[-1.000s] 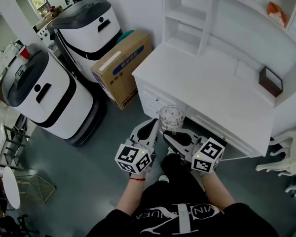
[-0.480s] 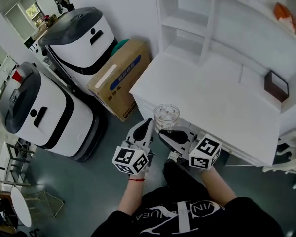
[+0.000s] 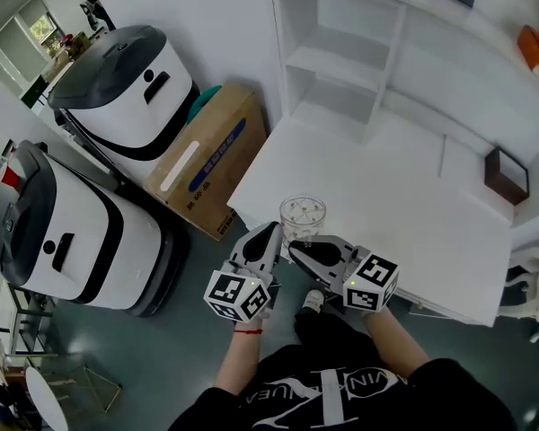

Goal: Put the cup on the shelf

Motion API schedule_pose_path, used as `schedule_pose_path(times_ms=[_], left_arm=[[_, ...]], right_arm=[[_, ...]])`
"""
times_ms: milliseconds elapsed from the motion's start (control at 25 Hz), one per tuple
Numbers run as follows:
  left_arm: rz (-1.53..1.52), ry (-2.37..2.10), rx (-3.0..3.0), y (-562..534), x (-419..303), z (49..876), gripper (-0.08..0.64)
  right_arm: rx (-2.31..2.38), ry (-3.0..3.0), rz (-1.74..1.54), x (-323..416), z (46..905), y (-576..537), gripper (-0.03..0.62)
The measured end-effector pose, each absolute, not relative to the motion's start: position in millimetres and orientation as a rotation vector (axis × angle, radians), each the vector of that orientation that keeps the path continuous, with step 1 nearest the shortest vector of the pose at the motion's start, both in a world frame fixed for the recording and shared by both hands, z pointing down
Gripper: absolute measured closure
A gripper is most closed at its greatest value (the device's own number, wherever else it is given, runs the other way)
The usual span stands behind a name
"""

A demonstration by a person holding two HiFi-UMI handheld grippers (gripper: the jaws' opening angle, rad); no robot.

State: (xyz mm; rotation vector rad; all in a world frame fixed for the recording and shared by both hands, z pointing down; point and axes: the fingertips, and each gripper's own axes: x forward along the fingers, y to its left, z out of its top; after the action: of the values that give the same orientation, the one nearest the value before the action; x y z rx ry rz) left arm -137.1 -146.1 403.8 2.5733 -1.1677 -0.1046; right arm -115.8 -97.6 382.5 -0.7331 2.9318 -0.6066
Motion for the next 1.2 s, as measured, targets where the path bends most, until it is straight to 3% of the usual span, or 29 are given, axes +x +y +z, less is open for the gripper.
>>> schedule_pose_path(times_ms=[800, 1200], left_arm=[[-0.050, -1.034, 2.596, -268, -106, 420, 0.554], [0.014, -0.761, 2.682, -340, -72, 426, 0.554]], right_arm=[[-0.879, 2.857, -0.646, -90, 396, -220, 0.578], [-1.143, 2.726, -0.642, -67, 402, -290, 0.578]])
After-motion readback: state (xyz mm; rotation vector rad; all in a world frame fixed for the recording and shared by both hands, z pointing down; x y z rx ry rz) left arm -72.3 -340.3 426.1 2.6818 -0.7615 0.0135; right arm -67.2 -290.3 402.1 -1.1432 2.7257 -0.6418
